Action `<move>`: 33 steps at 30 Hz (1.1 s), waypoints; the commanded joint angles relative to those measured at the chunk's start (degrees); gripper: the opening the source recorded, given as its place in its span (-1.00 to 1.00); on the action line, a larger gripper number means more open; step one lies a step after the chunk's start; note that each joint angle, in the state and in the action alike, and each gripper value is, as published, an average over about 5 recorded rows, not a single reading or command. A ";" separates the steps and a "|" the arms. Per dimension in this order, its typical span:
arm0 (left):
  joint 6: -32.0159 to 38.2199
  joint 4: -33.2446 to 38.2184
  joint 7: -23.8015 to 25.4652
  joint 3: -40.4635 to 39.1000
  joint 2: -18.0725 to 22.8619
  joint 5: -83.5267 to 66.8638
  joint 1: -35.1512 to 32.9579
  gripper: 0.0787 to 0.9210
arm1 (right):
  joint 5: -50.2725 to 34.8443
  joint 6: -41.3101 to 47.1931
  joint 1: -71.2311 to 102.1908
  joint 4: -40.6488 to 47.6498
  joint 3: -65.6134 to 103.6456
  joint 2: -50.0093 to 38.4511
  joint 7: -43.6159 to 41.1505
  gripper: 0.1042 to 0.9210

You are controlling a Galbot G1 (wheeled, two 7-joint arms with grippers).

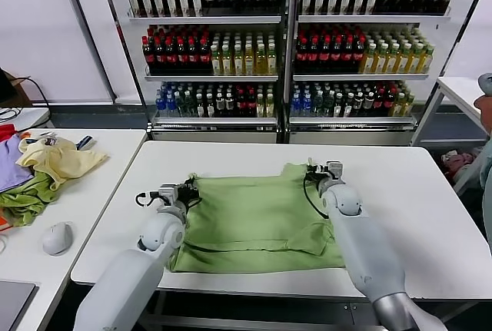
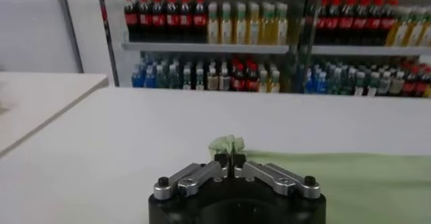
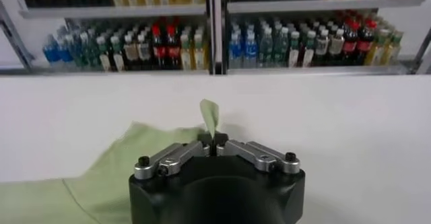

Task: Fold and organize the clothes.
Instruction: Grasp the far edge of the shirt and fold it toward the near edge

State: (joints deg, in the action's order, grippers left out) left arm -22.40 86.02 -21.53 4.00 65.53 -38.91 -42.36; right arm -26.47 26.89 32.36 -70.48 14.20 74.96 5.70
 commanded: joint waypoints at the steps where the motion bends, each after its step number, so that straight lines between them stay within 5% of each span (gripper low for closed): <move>1: 1.69 15.25 0.03 2.68 -4.88 -2.61 -7.79 -0.97 | -2.61 0.43 8.17 -18.55 1.34 -3.84 0.79 -0.97; 20: -1.85 27.27 1.26 4.57 -10.19 0.14 -22.21 -0.97 | -4.05 5.06 34.52 -46.18 12.38 -8.83 4.11 -0.97; 33: -3.00 24.62 3.03 5.09 -10.05 7.12 -25.20 -0.97 | -2.84 5.50 40.28 -44.50 13.71 -6.74 5.15 -0.97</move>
State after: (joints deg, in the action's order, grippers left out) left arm -24.76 110.23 -19.25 9.02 55.84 -36.98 -64.05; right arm -29.80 31.79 66.43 -112.11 26.39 68.00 10.52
